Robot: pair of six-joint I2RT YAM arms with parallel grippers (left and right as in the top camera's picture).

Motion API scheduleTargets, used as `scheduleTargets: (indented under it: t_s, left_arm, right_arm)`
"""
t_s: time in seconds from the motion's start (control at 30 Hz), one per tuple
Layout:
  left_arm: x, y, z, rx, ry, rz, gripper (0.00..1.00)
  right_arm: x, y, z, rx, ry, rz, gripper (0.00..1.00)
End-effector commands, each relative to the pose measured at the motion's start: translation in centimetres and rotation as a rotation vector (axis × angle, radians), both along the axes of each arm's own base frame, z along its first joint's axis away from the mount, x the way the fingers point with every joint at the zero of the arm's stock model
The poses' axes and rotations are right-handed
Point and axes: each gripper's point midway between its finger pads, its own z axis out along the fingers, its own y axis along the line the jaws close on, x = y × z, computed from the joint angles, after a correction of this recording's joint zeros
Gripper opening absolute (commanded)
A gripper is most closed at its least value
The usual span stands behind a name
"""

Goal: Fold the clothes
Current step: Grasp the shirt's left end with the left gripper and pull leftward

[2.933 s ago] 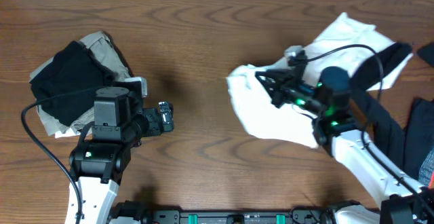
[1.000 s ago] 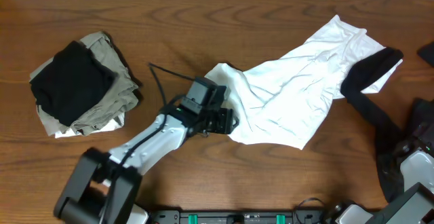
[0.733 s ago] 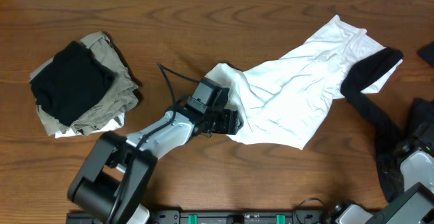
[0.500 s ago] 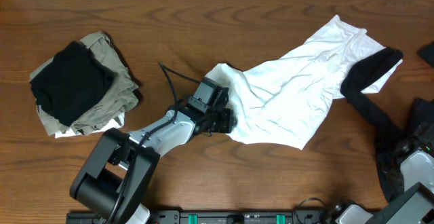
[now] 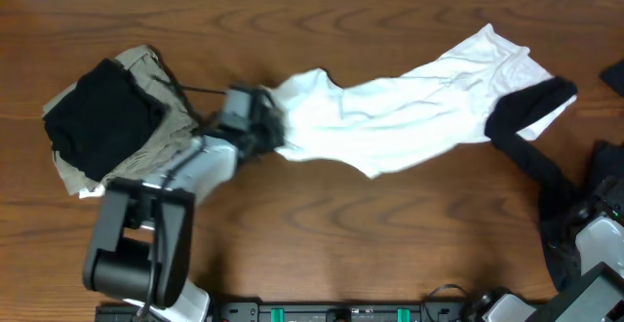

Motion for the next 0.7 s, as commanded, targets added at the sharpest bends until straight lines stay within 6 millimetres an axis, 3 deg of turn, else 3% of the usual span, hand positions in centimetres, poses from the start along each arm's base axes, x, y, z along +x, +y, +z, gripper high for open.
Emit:
scheduleTargets:
  t_s: [0.0, 0.2, 0.37, 0.47, 0.57, 0.67]
  left_arm:
    - [3.5, 3.0, 3.3, -0.042, -0.083, 0.081, 0.06]
    - [7.0, 6.4, 7.8, -0.090, -0.174, 0.148, 0.06]
    - [7.3, 7.5, 10.9, -0.076, -0.164, 0.156, 0.08]
    - [6.7, 7.5, 12.8, -0.022, -0.186, 0.087, 0.78]
    - [5.4, 7.6, 14.0, -0.016, -0.177, 0.086, 0.89]
    - [2.9, 5.7, 14.7, -0.070, -0.118, 0.034, 1.00]
  right_arm:
    - [-0.3, 0.2, -0.3, 0.010, 0.003, -0.021, 0.52]
    - [-0.3, 0.2, -0.4, 0.014, -0.002, -0.020, 0.52]
    - [-0.1, 0.3, -0.4, 0.019, -0.011, -0.017, 0.53]
    - [0.5, 0.5, -0.4, 0.033, -0.032, 0.012, 0.53]
    - [0.8, 0.6, -0.5, 0.038, -0.042, 0.022, 0.54]
    - [1.3, 0.7, -0.5, 0.050, -0.062, 0.046, 0.54]
